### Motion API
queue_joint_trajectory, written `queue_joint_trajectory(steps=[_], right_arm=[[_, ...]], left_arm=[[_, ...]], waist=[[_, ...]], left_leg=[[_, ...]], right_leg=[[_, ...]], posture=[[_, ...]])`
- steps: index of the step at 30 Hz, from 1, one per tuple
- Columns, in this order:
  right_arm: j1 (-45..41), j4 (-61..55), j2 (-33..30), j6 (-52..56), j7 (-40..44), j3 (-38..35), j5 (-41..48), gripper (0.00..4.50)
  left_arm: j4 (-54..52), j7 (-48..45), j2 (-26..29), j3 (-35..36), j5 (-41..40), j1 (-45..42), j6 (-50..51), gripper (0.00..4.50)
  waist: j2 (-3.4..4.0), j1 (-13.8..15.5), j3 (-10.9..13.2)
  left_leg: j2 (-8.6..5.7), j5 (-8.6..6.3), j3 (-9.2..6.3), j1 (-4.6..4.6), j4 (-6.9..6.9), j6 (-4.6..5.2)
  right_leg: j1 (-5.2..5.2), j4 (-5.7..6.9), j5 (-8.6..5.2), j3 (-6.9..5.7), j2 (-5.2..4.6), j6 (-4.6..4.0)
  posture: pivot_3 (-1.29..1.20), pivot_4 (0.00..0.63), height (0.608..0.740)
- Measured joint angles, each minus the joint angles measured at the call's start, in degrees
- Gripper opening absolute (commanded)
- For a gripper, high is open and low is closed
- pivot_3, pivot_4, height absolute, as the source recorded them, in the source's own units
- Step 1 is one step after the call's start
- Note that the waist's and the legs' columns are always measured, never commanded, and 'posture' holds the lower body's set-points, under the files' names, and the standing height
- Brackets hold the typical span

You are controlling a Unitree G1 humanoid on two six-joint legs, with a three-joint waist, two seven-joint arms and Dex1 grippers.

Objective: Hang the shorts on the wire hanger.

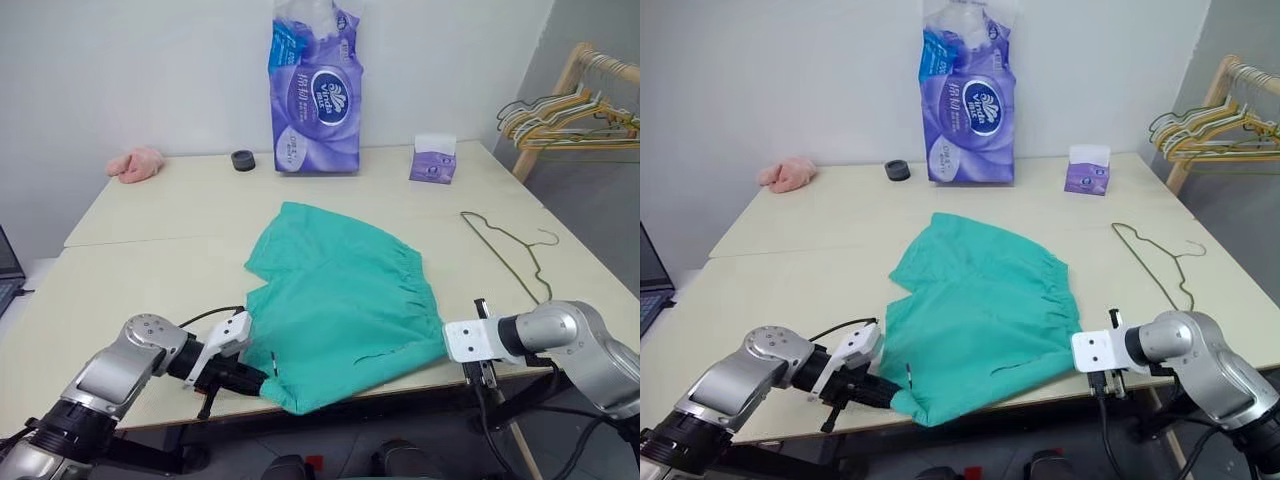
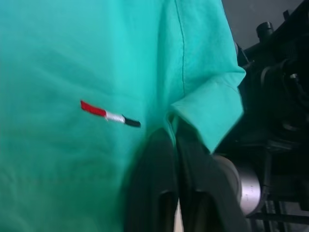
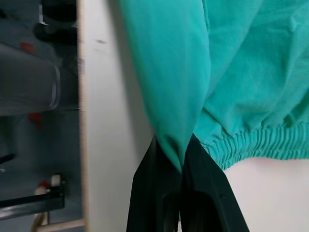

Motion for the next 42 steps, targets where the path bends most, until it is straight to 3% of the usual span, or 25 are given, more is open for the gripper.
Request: queue_joint_trajectory(steps=[11, 19, 26, 30, 35, 42], right_arm=[[-0.05, -3.06, -2.68, 2.09, 5.74, -1.34, 6.46, 4.43], [-1.32, -2.36, -2.56, 10.66, 4.02, -16.47, 19.02, 4.47], [-3.05, 4.02, 8.94, 26.37, -14.93, -31.41, 25.40, 4.47], [-4.70, 12.76, 11.92, 32.71, -27.19, -33.38, 22.70, 4.47], [-9.89, 31.23, 12.68, 29.65, -39.68, -35.75, 18.10, 4.47], [-18.15, 54.94, 11.79, 21.45, -42.19, -33.97, 15.89, 4.47]], left_arm=[[-2.79, 1.46, -0.13, 0.83, -2.34, 1.61, 2.29, 4.50], [-2.32, 5.50, -4.29, 8.79, -10.78, -4.98, 8.21, 4.50], [-2.80, 18.15, -14.92, 10.08, -9.36, -12.78, 5.80, 4.50], [-2.85, 27.64, -23.33, 6.65, -3.69, -15.04, 0.37, 4.50], [-4.30, 28.85, -28.92, 0.47, -2.94, -15.43, -0.54, 4.50], [-4.41, 28.67, -30.77, -1.65, -1.80, -19.50, -2.10, 4.50]], waist=[[-0.02, 0.48, 0.22], [-0.27, 1.71, 0.80], [-0.32, 2.74, 0.84], [-0.30, 2.82, 0.83], [-0.29, 2.35, 0.82], [-0.10, 0.11, 0.80]], left_leg=[[0.02, 0.00, 0.00, 0.01, 0.01, 0.00], [0.03, 0.00, -0.02, -0.02, 0.05, -0.01], [-0.02, 0.00, -0.01, -0.04, 0.04, -0.02], [-0.12, 0.00, 0.09, -0.06, 0.03, -0.02], [-0.17, 0.00, 0.32, -0.09, -0.07, -0.01], [-0.09, 0.01, 0.51, -0.03, -0.06, 0.01]], right_leg=[[0.00, -0.01, -0.01, -0.04, -0.03, -0.01], [0.01, -0.03, 0.01, -0.13, -0.09, -0.03], [0.03, -0.02, 0.21, -0.10, -0.14, -0.31], [0.00, -0.01, 0.25, 0.02, -0.21, -0.28], [-0.13, 0.00, 0.27, 0.23, -0.18, -0.25], [-0.11, -0.01, 0.28, 0.59, 0.24, -0.19]], posture=[[-0.07, 0.040, 0.740], [-0.07, 0.041, 0.740], [-0.08, 0.043, 0.740], [-0.10, 0.041, 0.740], [-0.10, 0.039, 0.740], [-0.10, 0.036, 0.740]])
